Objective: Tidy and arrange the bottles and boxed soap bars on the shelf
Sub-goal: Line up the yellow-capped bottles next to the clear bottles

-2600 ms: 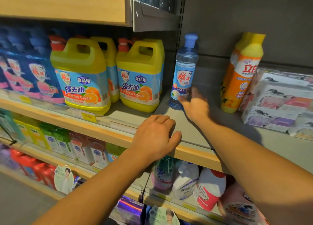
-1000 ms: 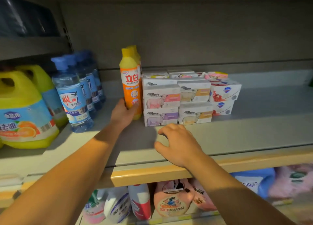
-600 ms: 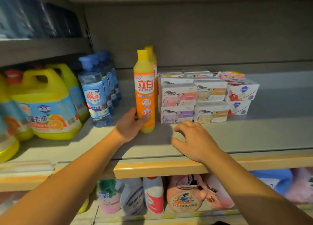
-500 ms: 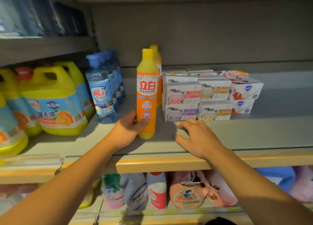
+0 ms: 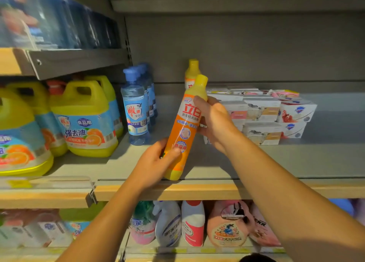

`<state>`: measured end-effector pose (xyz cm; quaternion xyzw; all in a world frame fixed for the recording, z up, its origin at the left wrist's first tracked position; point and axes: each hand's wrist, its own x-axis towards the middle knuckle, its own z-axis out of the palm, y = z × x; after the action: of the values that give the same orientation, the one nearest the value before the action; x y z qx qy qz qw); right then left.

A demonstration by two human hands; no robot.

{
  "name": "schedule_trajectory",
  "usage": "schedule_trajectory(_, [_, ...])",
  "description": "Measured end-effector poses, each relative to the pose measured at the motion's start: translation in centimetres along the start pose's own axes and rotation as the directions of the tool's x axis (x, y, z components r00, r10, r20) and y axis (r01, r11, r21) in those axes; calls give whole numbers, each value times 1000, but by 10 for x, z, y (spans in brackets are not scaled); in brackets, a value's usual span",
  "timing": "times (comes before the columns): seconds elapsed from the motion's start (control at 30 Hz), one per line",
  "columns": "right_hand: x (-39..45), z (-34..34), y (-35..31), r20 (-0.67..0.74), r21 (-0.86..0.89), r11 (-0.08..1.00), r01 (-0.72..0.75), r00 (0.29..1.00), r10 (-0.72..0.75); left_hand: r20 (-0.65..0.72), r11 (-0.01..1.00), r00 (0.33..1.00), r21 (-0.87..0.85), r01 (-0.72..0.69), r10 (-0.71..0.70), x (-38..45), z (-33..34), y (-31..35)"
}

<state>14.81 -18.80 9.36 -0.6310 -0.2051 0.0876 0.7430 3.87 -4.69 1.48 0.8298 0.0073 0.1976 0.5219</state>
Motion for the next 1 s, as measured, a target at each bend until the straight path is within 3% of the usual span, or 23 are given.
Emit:
schedule_trajectory(0.23, [7,9,-8,-141,10,997,76,987,-74,-101,998,995,-53,-24,18,0,0,4])
schedule_trajectory(0.4, [14,18,-15,-216,-69,994,88,971,-101,-148,999,988,40,-29,34,1,-1,-1])
schedule_trajectory(0.5, [18,21,-12,-155,-125,991,57,985,-76,-39,989,999,-147,28,-34,3,-8,-4])
schedule_trajectory(0.63, [22,11,-12,-30,45,999,-29,999,30,162,744,976,-632,217,-148,5,-16,-4])
schedule_trajectory(0.73, [20,2,-8,139,238,964,-122,986,90,247,627,950,-714,313,-193,7,-21,-5])
schedule_trajectory(0.8, [18,-2,-5,188,272,954,-128,979,78,280,594,944,-735,327,-173,8,-23,-6])
schedule_trajectory(0.9, [16,0,-9,132,183,982,-54,991,30,249,608,953,-735,300,-170,9,-20,-8])
schedule_trajectory(1.0, [18,3,-13,-3,-55,997,56,998,-56,133,735,981,-651,192,-139,9,-13,-9])
